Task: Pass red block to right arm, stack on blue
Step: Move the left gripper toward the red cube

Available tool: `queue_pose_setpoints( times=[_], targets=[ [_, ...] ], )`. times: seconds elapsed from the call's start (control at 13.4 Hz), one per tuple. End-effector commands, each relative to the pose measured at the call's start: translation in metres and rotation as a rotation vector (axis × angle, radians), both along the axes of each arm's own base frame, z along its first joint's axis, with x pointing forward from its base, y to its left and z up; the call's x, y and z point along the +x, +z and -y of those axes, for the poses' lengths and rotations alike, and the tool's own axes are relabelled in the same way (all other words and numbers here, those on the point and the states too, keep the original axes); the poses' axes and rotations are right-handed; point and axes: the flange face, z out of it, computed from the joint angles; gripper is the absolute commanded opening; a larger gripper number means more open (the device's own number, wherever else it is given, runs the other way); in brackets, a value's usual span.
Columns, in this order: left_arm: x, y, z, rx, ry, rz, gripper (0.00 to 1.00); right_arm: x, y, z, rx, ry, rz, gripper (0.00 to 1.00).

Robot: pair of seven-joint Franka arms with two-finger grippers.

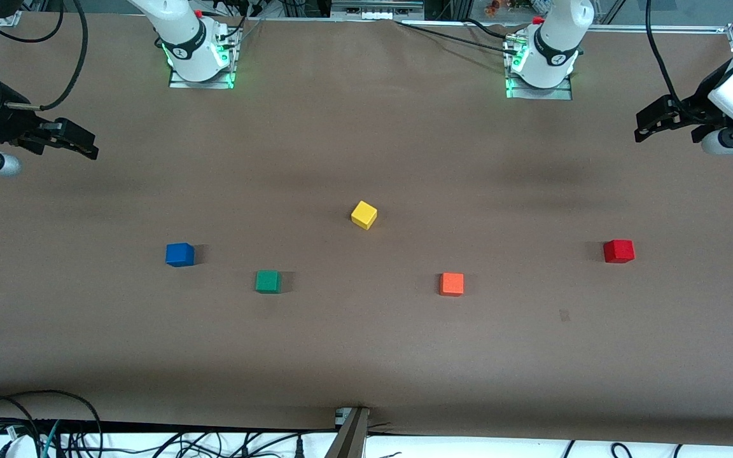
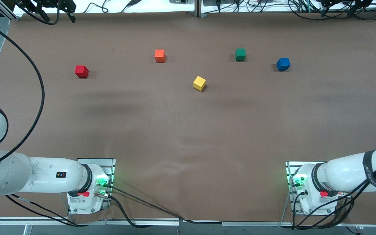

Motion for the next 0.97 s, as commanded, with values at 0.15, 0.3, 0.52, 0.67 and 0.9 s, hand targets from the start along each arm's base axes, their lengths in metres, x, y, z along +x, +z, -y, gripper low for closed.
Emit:
queue_pose_setpoints(
  times=[0.15,0.3,0.52,0.67,0.9],
  targets=[
    [0.051,-0.056,-0.038,0.014,0.047,-0.063,1.0,-0.004,0.005,0.003,0.008,0.002,0.011,1.0],
    [0.073,-0.071,-0.056,0.012,0.073,-0.071,1.0,-0.004,0.004,0.002,0.01,0.001,0.012,1.0],
    [0.102,-0.121,-0.069,0.048,0.079,-0.073,1.0,-0.004,0.004,0.002,0.012,0.001,0.014,1.0],
    [0.119,-0.161,-0.08,0.063,0.074,-0.064,1.0,-0.004,0.004,0.001,0.012,0.003,0.014,1.0],
    [0.135,-0.216,-0.091,0.057,0.076,-0.07,1.0,-0.004,0.004,0.001,0.013,0.003,0.013,1.0]
  ],
)
